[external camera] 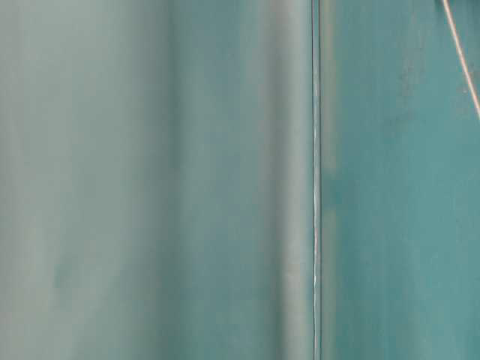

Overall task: Insert the wire into the hole on the right side and pull it with the left arm.
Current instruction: 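Move the right gripper left toward the white wire at the fixture, then close the right gripper on the white wire's free end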

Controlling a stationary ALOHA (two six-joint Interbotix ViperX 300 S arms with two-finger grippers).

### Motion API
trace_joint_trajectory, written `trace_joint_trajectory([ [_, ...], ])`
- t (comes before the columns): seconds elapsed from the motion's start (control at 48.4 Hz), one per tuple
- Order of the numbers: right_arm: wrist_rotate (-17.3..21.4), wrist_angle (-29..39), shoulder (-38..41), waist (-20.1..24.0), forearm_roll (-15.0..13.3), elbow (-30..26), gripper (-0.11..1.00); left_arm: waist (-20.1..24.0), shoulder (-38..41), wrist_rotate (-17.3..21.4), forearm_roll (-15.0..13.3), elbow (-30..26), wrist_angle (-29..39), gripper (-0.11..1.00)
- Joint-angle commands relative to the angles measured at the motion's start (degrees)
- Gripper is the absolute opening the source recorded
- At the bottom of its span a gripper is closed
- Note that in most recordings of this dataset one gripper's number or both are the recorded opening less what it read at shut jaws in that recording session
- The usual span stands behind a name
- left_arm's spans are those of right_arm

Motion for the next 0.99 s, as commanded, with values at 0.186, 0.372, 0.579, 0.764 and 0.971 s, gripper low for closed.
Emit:
trace_joint_trajectory([
  [0.186, 1.3, -1.1, 4.0, 0.4, -0.1, -0.8, 0.74, 1.0, 3.3, 0.1, -0.1, -1.5, -2.2, 0.52],
  [0.372, 1.3, -3.4, 6.9, 0.8, -0.2, -1.0, 0.74, 1.3, 5.5, 0.1, -0.1, -2.2, -2.3, 0.52],
  [0.579, 1.3, -4.7, 10.4, 0.8, -0.2, -1.7, 0.74, 2.1, 6.9, 0.1, -0.2, -2.7, -2.3, 0.52],
  [0.764, 1.4, -4.9, 14.7, 0.8, -0.2, -3.6, 0.74, 2.9, 7.3, 0.1, -0.1, -2.8, -2.3, 0.52],
  [0.971, 1.3, -4.8, 20.6, 0.8, -0.2, -7.0, 0.74, 3.1, 7.4, 0.1, -0.1, -2.7, -2.3, 0.52],
])
